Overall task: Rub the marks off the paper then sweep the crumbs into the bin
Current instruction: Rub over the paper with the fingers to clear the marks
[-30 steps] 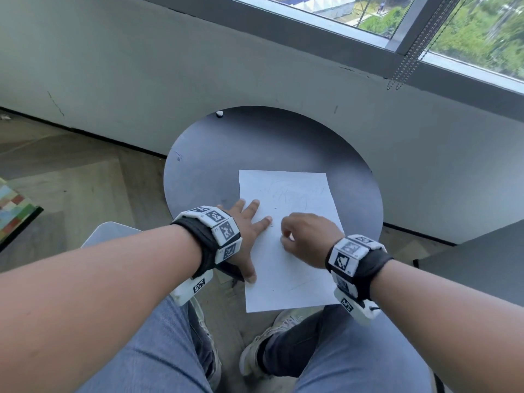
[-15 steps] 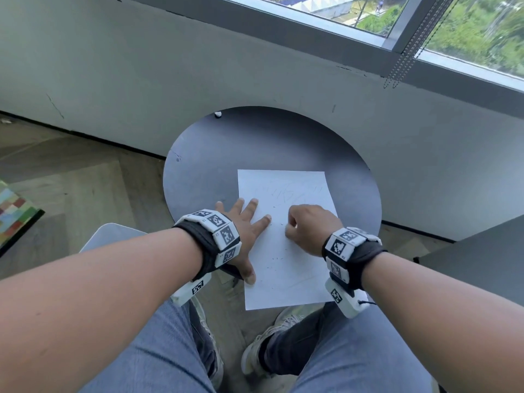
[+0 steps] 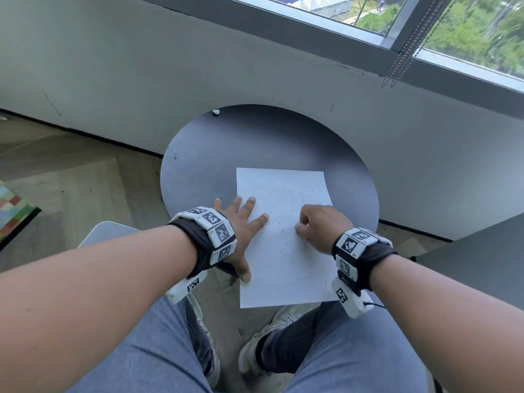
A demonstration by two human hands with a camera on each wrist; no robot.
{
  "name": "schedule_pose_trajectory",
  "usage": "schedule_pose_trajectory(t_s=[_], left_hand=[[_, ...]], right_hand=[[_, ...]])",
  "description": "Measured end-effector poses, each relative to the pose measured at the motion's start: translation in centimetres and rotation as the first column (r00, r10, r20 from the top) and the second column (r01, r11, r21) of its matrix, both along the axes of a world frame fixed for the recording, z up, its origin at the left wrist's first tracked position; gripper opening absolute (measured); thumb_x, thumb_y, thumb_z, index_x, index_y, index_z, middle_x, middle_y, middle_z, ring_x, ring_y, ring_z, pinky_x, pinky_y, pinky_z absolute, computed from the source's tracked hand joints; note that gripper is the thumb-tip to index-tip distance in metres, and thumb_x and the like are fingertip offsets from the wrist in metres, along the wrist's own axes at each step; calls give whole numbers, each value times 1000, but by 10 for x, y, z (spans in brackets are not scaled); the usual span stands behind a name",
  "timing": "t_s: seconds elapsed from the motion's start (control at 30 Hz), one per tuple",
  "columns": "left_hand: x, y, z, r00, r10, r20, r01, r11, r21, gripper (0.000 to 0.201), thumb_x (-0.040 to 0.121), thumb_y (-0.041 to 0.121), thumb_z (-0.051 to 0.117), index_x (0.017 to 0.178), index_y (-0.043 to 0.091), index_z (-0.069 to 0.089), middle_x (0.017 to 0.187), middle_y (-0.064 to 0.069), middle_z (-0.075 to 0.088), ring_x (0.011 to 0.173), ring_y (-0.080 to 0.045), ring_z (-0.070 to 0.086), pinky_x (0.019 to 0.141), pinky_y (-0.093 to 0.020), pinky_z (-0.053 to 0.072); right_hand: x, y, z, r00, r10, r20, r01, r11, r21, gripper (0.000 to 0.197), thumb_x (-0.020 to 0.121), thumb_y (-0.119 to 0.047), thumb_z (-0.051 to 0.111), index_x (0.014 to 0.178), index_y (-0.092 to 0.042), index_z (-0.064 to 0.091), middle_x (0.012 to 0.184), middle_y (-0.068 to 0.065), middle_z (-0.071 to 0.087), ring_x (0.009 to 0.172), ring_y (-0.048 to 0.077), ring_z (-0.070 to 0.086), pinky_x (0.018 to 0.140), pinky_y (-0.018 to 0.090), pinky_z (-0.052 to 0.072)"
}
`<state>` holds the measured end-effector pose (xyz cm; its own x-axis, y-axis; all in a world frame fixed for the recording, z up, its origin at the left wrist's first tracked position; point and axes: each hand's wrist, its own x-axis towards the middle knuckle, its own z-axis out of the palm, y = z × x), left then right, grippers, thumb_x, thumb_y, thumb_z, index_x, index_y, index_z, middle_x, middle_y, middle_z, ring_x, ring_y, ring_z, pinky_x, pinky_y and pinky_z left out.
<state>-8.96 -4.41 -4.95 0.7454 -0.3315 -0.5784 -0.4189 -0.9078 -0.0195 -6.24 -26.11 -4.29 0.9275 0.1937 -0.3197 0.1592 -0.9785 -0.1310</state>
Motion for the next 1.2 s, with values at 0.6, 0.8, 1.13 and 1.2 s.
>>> schedule_pose_trajectory(t_s=[0.6, 0.8, 1.13, 1.2], left_hand=[[-1, 2, -1, 999, 18, -31, -19, 1000, -22, 144, 60, 79, 78, 158, 37, -18, 165, -6, -32, 154, -33, -22, 119, -69, 8], [-1, 3, -4, 1000, 20, -19, -21, 999, -25, 144, 59, 79, 78, 158, 37, -18, 165, -6, -31, 154, -33, -21, 118, -70, 10], [1, 2, -6, 1000, 9, -19, -10, 1000, -14, 145, 58, 81, 76, 157, 37, -20, 165, -8, -31, 154, -35, -20, 118, -71, 10], [2, 2, -7, 1000, 11, -18, -11, 1000, -12, 145, 58, 81, 77, 157, 37, -20, 165, -8, -31, 154, -35, -20, 118, -71, 11]], right_hand=[[14, 3, 0, 1000, -6, 27, 6, 1000, -30, 12, 91, -29, 47, 87, -21, 54, 92, -3, 59, 88, 25, 55, 71, 34, 49], [-20, 29, 1, 976, 214, 26, -214, 977, -4, 16, 94, -31, 48, 91, -18, 56, 96, 0, 63, 90, 25, 57, 79, 41, 53], [24, -4, 1, 999, -10, 30, 12, 998, -55, 10, 91, -27, 47, 84, -21, 51, 92, -2, 59, 86, 24, 55, 63, 32, 42], [22, -1, 1, 998, 18, 60, -14, 997, -77, 11, 91, -25, 46, 87, -18, 53, 92, -1, 59, 85, 26, 56, 65, 33, 45]])
